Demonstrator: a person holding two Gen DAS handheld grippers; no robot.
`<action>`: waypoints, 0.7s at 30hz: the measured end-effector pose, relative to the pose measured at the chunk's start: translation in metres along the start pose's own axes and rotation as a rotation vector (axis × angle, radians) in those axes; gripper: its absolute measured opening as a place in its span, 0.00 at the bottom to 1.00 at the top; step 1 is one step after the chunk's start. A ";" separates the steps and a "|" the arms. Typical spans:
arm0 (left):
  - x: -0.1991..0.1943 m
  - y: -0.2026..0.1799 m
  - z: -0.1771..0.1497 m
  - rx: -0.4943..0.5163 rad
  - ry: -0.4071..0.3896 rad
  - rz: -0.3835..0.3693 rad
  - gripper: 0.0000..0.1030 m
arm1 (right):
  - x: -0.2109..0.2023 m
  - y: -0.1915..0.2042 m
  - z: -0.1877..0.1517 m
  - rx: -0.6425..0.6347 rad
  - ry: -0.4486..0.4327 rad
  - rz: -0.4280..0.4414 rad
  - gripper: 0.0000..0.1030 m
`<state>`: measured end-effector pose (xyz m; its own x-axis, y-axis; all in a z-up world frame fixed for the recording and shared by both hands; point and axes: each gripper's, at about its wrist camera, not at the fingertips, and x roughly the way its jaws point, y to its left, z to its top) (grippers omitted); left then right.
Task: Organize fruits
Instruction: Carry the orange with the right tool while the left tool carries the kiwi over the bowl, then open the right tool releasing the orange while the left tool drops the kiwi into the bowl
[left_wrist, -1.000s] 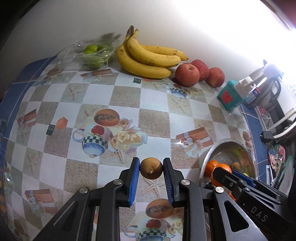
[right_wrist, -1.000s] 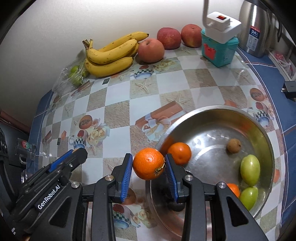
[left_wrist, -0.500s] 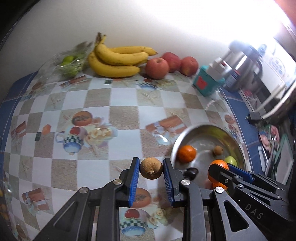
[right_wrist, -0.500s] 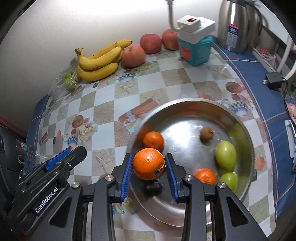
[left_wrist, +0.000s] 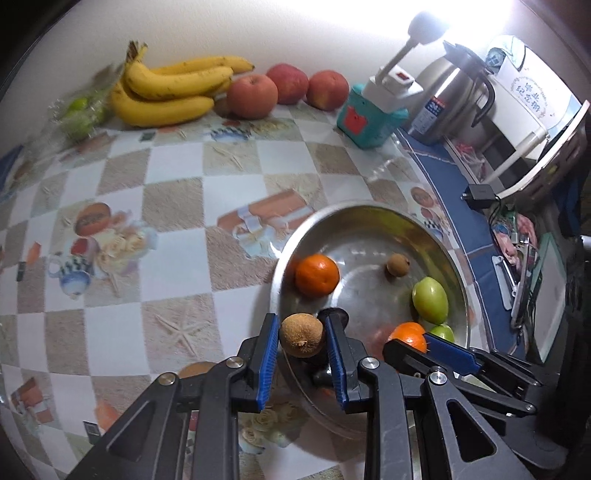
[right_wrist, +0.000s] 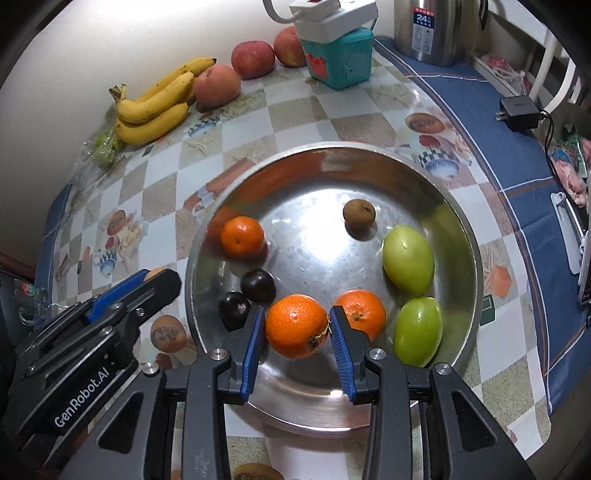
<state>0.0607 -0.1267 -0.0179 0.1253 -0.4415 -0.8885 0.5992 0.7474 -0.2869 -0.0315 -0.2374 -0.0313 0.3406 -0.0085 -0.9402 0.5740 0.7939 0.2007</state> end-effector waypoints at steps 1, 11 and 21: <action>0.002 0.001 0.000 -0.002 0.005 0.002 0.27 | 0.001 0.000 0.000 -0.001 0.003 -0.001 0.37; 0.018 0.007 0.002 -0.043 0.045 -0.023 0.27 | 0.013 0.002 -0.003 -0.014 0.041 -0.005 0.37; 0.018 0.012 0.004 -0.067 0.054 -0.026 0.29 | 0.022 0.001 -0.004 -0.018 0.071 -0.012 0.37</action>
<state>0.0731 -0.1281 -0.0357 0.0666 -0.4349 -0.8980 0.5475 0.7684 -0.3315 -0.0259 -0.2343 -0.0525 0.2796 0.0240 -0.9598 0.5644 0.8046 0.1845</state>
